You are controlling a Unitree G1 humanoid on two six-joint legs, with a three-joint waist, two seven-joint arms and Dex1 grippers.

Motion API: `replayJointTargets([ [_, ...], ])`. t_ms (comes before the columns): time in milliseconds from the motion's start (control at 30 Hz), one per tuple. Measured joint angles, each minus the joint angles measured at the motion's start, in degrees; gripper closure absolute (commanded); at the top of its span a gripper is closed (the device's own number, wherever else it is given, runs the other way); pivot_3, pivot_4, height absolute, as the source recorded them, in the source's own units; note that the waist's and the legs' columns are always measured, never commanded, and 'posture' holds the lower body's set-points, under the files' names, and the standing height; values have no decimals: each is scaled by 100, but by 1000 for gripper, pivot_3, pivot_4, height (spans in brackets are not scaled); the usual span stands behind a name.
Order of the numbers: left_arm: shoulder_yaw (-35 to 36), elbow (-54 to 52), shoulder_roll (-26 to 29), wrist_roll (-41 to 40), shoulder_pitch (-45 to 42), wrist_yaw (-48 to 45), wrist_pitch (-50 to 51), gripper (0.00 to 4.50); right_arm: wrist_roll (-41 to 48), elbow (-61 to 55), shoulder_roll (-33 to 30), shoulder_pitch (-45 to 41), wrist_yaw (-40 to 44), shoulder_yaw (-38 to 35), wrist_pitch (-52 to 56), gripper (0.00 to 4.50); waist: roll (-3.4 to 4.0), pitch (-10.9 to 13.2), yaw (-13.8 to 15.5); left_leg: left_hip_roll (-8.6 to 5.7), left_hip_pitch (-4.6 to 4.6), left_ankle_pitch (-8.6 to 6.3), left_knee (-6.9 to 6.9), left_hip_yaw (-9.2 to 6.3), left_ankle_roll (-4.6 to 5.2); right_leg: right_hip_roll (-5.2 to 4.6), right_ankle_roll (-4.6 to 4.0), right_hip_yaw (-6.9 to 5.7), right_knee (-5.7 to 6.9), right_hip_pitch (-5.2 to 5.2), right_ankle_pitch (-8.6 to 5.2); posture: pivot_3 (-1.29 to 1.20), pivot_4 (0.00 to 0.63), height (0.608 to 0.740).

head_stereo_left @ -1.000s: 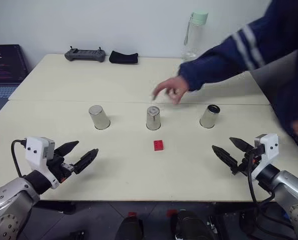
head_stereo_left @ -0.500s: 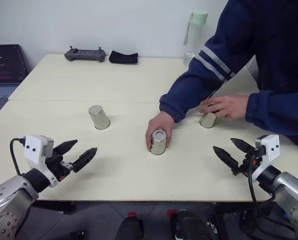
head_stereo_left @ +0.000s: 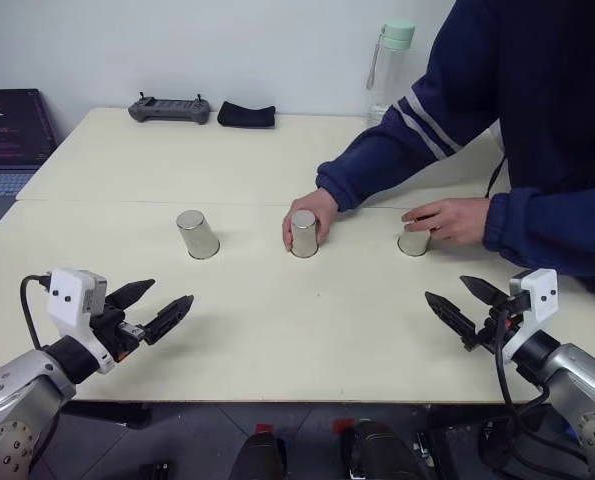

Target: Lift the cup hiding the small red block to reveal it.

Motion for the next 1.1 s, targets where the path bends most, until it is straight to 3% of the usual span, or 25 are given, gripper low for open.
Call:
replayJointTargets([
  [1100, -134, 15, 35, 126, -75, -9, -1, 0, -12, 0, 89, -76, -147, 63, -5, 21, 0, 0, -1, 1, 0, 0, 0, 0, 0, 0, 0, 0, 0, 0, 0, 0, 150, 740],
])
